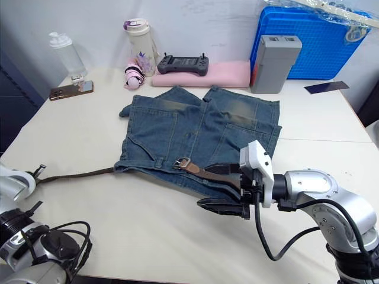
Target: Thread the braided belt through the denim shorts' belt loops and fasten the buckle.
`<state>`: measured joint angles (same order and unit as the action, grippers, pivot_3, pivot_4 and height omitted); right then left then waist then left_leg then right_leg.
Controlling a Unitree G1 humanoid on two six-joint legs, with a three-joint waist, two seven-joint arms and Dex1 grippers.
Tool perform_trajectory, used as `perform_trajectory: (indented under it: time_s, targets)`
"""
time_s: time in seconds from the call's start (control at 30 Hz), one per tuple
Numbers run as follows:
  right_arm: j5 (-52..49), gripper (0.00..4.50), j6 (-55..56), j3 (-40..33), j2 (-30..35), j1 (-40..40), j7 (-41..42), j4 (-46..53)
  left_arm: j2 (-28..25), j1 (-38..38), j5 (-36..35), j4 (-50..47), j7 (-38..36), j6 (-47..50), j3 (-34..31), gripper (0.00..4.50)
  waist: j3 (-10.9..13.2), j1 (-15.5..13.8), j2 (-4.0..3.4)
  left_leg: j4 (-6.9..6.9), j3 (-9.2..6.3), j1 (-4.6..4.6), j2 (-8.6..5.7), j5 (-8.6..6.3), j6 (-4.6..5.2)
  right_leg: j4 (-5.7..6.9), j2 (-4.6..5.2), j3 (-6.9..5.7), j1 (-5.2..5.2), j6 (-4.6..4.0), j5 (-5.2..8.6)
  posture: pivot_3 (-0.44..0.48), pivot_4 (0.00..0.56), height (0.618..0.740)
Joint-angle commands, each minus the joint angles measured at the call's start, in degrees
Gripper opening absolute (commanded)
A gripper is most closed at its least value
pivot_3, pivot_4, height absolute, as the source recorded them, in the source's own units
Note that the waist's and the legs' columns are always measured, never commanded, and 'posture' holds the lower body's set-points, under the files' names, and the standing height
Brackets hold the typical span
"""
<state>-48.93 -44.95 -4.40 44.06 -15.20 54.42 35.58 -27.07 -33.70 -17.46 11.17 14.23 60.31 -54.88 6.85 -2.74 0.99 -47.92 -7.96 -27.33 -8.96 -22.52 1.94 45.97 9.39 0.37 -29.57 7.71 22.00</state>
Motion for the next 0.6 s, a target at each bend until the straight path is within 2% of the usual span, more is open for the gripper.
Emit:
perform_trajectory:
  time_s: [0.03, 0.1, 0.17, 0.23, 0.4, 0.5, 0.6]
  targets:
    - [0.3, 4.5, 1.3, 0.3, -0.3, -0.9, -0.7, 0.2, -4.0, -0.4, 1.3, 2.3, -8.8, -11.6, 9.6, 0.05, 0.1, -0.2, 0.17, 0.0, -0.01, 0.0, 0.0, -0.02, 0.02, 0.0, 0.0, 0.0, 0.0, 0.0, 0.0, 0.0, 0.15, 0.647]
    - [0.8, 4.5, 1.5, 0.6, -0.2, -0.9, -1.0, 0.2, -6.2, -0.8, 2.7, 2.7, -14.8, -18.9, 16.1, 0.05, 0.3, -0.2, 0.52, -0.02, -0.04, -0.06, 0.0, -0.05, 0.04, -0.03, 0.0, -0.04, -0.02, 0.0, 0.0, 0.0, 0.15, 0.647]
    - [1.0, 4.5, 1.5, 0.7, -0.3, -1.2, -1.6, 0.3, -9.0, -0.9, 5.7, 0.4, -23.7, -27.3, 26.5, 0.05, 0.4, -0.2, 0.6, -0.03, -0.06, -0.1, -0.01, -0.08, 0.08, -0.05, 0.01, -0.06, -0.03, -0.01, -0.01, 0.0, 0.15, 0.647]
    - [1.4, 4.5, 1.8, 0.8, -0.3, -1.6, -2.0, 0.2, -11.1, -0.7, 8.2, -0.8, -29.3, -33.5, 33.4, 0.05, 0.4, -0.1, 0.6, -0.06, -0.06, -0.12, -0.08, -0.13, 0.18, -0.07, 0.05, -0.07, -0.03, -0.01, -0.01, 0.0, 0.15, 0.647]
    - [10.2, 4.5, 6.0, 4.8, -0.5, -5.9, -4.6, -1.2, -17.4, -1.6, 22.7, -7.6, -43.1, -55.9, 56.8, 0.05, 0.5, 0.2, 0.49, -0.07, 0.01, -0.14, -0.18, -0.23, 0.36, -0.14, 0.15, -0.05, -0.02, -0.01, -0.01, 0.0, 0.15, 0.647]
    - [20.2, 4.5, 13.0, 9.7, -0.8, -9.3, -6.1, -3.8, -16.8, -3.1, 26.7, -9.8, -48.0, -63.4, 64.6, 0.05, 0.5, 0.4, 0.41, -0.08, 0.14, -0.18, -0.17, -0.24, 0.38, -0.16, 0.19, -0.05, -0.04, -0.01, -0.01, 0.0, 0.15, 0.647]
    - [33.5, 4.5, 23.5, 16.2, -2.0, -12.7, -8.6, -7.6, -15.1, -3.2, 28.1, -11.2, -50.5, -67.4, 68.2, 0.05, 0.5, 1.3, 0.4, -0.08, 0.21, -0.2, -0.16, -0.23, 0.4, -0.11, 0.19, -0.06, -0.12, -0.01, -0.01, 0.0, 0.15, 0.647]
